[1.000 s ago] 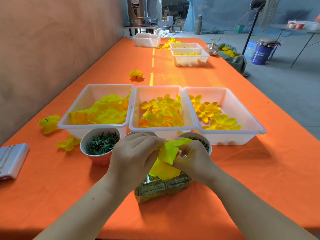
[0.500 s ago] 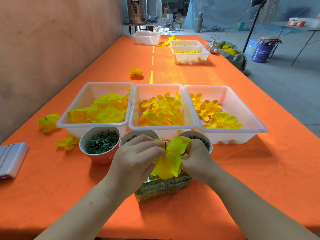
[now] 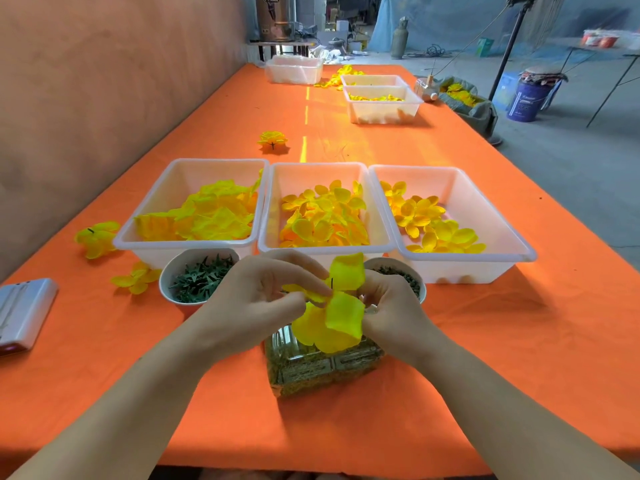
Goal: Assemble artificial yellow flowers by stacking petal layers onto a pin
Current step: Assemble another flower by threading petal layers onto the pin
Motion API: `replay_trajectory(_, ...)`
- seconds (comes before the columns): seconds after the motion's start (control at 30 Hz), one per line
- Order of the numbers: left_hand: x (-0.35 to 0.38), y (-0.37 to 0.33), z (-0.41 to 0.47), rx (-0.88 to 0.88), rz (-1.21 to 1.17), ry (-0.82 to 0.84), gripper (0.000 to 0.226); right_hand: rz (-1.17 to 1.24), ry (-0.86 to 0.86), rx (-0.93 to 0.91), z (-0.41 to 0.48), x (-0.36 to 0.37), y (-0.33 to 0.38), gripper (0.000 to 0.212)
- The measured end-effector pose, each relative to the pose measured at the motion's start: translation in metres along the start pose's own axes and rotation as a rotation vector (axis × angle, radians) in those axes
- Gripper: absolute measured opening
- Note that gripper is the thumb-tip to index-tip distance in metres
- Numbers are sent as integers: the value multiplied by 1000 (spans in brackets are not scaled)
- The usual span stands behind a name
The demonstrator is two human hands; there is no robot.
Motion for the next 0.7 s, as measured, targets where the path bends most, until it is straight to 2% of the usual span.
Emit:
replay_trajectory(0.17,-2,6,3,-44,-80,-152,6,46,32,-8,-1,1,2,13)
replay_trajectory(0.3,3,17,2,-171,-141,-207,18,116,67,20,-1,2,7,16)
replay_trajectory(0.43,10,21,5,-222,-188,-184,20,34,53,16,0,0,3,37)
replay_trajectory(0.53,10,18,9,-243,-180,-156,15,-2,22,28,0,-1,3,26)
replay_trajectory(0.7,6,15,14,-247,-170,-145,12,112,62,39,-1,2,1,16)
Point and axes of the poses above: each hand's wrist, its own z-axis towards the middle knuckle, its own x-axis out of the palm, y = z × x, the point moved 6 cm from there along z, towards the middle knuckle, and after that the axes turned 13 degrees about -z, right-handed, at the moved point
